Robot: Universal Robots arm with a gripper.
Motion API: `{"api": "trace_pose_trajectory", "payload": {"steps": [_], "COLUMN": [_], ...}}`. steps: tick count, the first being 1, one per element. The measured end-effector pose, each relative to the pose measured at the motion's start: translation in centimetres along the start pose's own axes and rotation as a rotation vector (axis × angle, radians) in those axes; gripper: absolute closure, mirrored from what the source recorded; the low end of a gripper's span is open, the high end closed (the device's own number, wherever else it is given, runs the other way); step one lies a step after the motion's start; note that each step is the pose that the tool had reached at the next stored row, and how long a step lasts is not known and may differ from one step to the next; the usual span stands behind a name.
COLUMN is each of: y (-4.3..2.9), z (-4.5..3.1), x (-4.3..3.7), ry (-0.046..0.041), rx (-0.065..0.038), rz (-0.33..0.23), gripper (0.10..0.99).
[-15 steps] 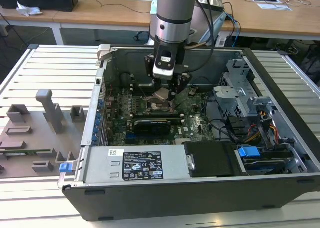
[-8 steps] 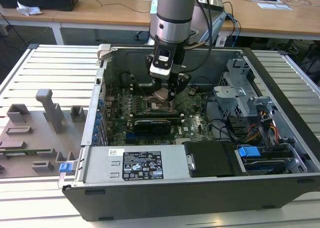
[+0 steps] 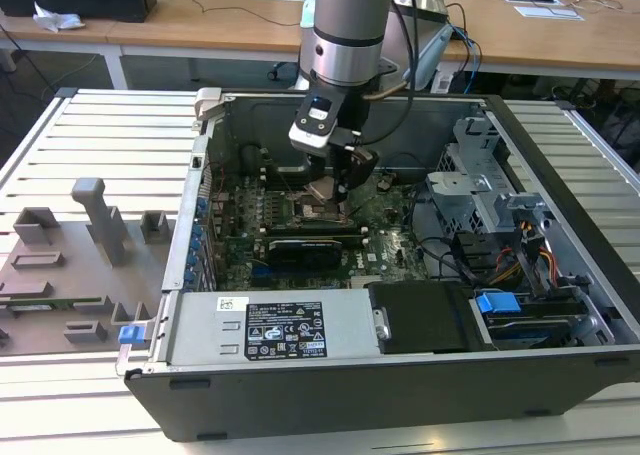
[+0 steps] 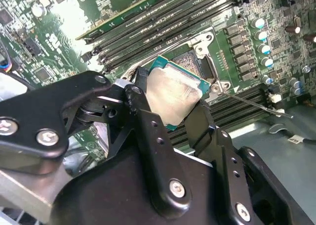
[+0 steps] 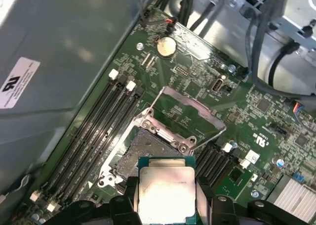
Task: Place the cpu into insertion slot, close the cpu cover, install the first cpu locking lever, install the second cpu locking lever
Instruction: 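Place the cpu into insertion slot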
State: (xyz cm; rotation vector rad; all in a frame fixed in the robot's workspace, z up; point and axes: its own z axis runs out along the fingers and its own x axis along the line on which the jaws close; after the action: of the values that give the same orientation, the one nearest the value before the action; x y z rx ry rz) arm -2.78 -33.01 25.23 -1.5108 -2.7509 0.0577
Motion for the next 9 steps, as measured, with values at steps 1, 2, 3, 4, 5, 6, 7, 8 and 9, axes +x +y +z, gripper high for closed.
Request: {"api": "trace_pose_trajectory", "payload": {"steps": [1, 2, 3, 4, 5, 6, 7, 8, 9], "y": [0.00, 0.00, 0.00, 0.00, 0.00, 0.00, 0.00, 0.00, 0.00], "z": [0.00, 0.01, 0.01, 0.01, 0.01, 0.01, 0.02, 0.02, 0.02], "x": [0.00, 0.00, 0.00, 0.00, 0.00, 0.00, 0.00, 0.00, 0.00], "ry": [-0.0005, -0.0012, -0.0015, -0.0018, -0.0023, -0.0026, -0.0029, -0.0033, -0.0039], "rx": [0.001, 0.002, 0.002, 0.003, 0.004, 0.004, 0.005, 0.006, 0.007], "rz": [0.012, 0.030, 0.040, 0.049, 0.064, 0.075, 0.084, 0.096, 0.113], "gripper": [0.541, 0.541, 0.541, 0.541, 0.541, 0.541, 0.541, 0.541, 0.541]}}
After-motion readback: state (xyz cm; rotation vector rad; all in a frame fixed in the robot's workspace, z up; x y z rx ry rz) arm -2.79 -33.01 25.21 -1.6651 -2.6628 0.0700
